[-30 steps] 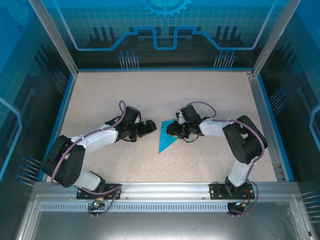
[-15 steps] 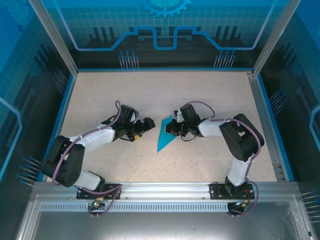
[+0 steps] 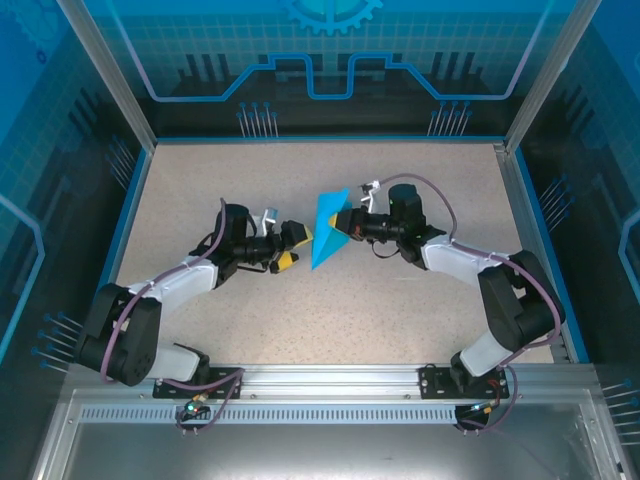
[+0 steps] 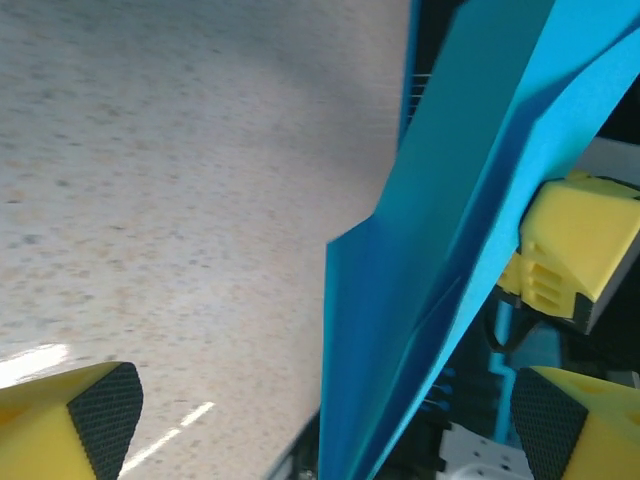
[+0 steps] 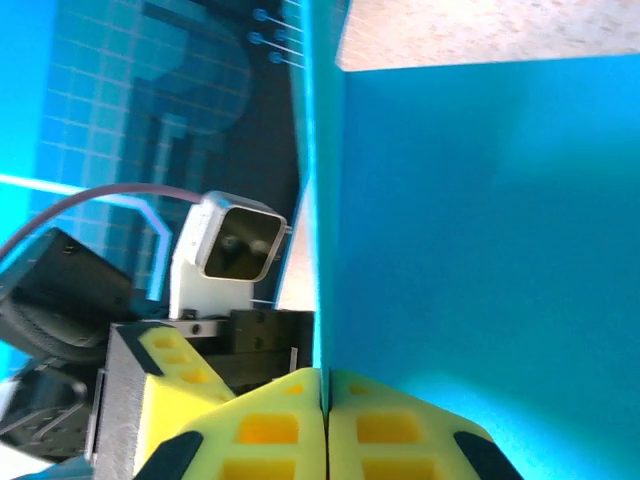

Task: Fold a paper plane with a square sheet of paper (pick it up from the middle)
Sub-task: Turn over the paper at the center of the table.

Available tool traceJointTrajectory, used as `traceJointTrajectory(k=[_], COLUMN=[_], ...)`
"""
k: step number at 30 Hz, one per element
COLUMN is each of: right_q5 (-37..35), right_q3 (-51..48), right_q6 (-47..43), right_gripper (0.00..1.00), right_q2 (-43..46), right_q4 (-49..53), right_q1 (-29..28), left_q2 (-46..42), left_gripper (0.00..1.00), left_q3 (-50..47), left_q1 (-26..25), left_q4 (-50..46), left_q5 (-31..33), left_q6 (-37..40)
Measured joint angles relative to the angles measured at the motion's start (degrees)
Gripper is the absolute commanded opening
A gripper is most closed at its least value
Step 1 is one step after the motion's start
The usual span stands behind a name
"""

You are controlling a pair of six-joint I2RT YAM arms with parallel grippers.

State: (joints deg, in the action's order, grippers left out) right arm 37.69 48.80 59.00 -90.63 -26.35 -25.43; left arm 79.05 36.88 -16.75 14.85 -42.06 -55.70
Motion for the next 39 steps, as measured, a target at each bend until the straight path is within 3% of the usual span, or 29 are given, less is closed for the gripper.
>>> traceJointTrajectory(k=[3, 7, 13, 25, 27, 31, 34, 39], right_q5=[1.81, 3.52, 5.03, 6.60, 6.56, 4.94, -0.15, -11.50], right_q3=[0.17, 0.17, 0.20, 0.20, 0.20, 1.27, 1.62, 2.34], right_q6=[2.40, 5.46, 7.76, 8.04, 7.21, 2.86, -3.08, -12.76], right_gripper=[0.06, 0.07, 0.07, 0.11, 0.18, 0.51, 0.70, 0.86], right_q2=[0.04, 0.04, 0.04, -0.13, -0.13, 0.50, 4.26, 13.44], right_q4=[-2.10, -4.31, -5.92, -5.16, -4.04, 2.73, 12.68, 27.71], right_q1=[0.00, -0.02, -0.02, -0.02, 0.00, 0.22, 0.66, 1.16], left_q2=[0.00, 0.00, 0.00, -0.66, -1.09, -1.60, -1.75, -3.13], left_gripper=[0.92, 0.71, 0.52, 0.14, 0.10, 0.06, 0.05, 0.05], left_q3=[-0.09, -0.09, -0.31, -0.44, -0.42, -0.09, 2.12, 10.99], left_q1=[-0.55, -2.51, -3.19, -3.19, -3.19, -3.19, -3.26, -5.57], left_q4=[4.20, 8.61, 14.73, 16.59, 15.65, 10.62, 2.01, -18.53], left_q5=[-2.43, -3.91, -3.82, -1.77, -1.05, 0.68, 3.17, 15.39], left_q6=[-1.51, -2.71, -5.44, -5.49, -4.85, -1.64, 3.17, 14.29])
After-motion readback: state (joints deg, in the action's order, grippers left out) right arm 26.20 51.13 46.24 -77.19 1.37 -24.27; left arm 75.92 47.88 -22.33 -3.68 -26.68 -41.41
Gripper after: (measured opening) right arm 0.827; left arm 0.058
